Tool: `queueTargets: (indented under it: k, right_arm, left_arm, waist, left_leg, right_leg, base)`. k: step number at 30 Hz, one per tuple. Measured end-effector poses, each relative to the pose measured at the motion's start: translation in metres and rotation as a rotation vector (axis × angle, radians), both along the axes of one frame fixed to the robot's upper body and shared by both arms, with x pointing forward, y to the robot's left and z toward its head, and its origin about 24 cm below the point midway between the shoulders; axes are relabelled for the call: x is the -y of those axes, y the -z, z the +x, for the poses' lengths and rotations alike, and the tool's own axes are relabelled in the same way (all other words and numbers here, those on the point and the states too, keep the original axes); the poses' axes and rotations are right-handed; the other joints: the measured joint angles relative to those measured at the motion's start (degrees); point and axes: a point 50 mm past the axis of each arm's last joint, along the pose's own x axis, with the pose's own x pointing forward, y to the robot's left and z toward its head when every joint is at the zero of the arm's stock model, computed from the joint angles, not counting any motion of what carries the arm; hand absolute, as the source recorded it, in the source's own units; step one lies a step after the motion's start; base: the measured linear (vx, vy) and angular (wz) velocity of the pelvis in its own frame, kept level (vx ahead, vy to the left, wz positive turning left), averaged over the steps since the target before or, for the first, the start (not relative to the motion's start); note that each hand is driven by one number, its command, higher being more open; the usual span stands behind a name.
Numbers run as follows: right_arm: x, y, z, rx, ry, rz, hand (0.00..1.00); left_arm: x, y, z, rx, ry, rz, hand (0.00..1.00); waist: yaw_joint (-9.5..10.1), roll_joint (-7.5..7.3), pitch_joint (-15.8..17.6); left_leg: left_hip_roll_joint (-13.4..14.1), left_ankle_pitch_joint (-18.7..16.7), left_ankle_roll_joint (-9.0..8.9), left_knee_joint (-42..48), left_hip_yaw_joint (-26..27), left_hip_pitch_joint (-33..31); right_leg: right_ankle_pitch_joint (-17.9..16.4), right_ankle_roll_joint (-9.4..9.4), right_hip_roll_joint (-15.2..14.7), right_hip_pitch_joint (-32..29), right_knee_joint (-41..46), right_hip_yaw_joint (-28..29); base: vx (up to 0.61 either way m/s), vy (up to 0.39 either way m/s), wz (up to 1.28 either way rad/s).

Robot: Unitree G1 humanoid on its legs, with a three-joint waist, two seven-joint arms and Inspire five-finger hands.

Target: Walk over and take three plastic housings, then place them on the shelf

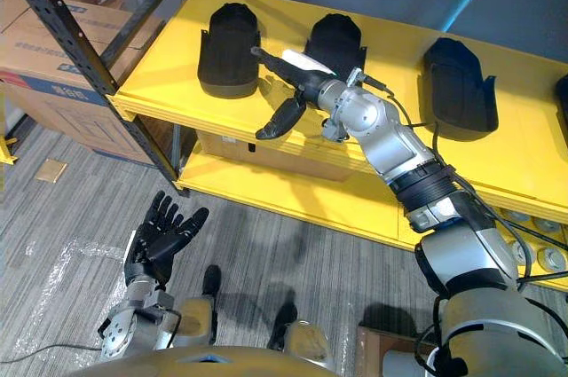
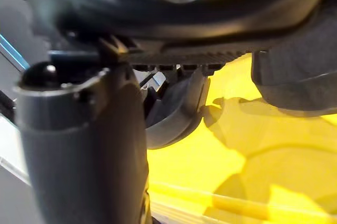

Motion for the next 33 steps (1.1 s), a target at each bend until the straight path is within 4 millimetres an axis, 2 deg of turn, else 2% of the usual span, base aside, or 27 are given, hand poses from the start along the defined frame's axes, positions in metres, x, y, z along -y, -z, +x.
queueTargets:
  k: [7,18,23,33]
  right_arm:
    - [-0.001,-0.005,0.002,0.009,-0.002,-0.003,1.0]
    - [-0.001,0.015,0.007,-0.082,0.009,-0.035,1.0]
    - [0.001,0.015,0.013,-0.094,0.035,-0.03,1.0]
    - [-0.013,0.011,0.019,-0.088,0.005,-0.02,1.0]
  left_arm:
    - [0.0,0.0,0.0,-0.001,-0.008,-0.004,1.0]
    - [0.0,0.0,0.0,-0.002,-0.026,-0.011,1.0]
    - [0.0,-0.001,0.0,-0.001,-0.034,-0.011,1.0]
    - [0.002,-0.002,0.002,0.004,-0.007,-0.004,1.0]
  waist:
    - [0.04,0.0,0.0]
    - [0.43,0.06,0.04]
    - [0.87,0.14,0.08]
    - [1.56,0.44,0.26]
  left_leg:
    - [-0.59,0.04,0.05,-0.05,-0.64,-0.05]
    - [-0.61,0.03,0.04,0.05,-1.21,-0.37]
    - [-0.62,0.07,0.1,0.09,-1.36,-0.56]
    - [-0.53,0.12,0.02,0.24,-2.03,-1.25]
  right_leg:
    - [0.06,0.14,-0.53,0.43,-0.11,-0.45]
    - [-0.05,0.08,-0.62,0.26,0.02,-0.97]
    - [-0.28,0.02,-0.77,0.12,1.08,-0.99]
    - [-2.8,-0.31,-1.46,-1.85,5.02,-1.25]
  base:
    - [0.01,-0.002,0.03]
    - [-0.01,-0.003,0.01]
    - [0.0,0.0,0.0]
    - [0.01,-0.025,0.03]
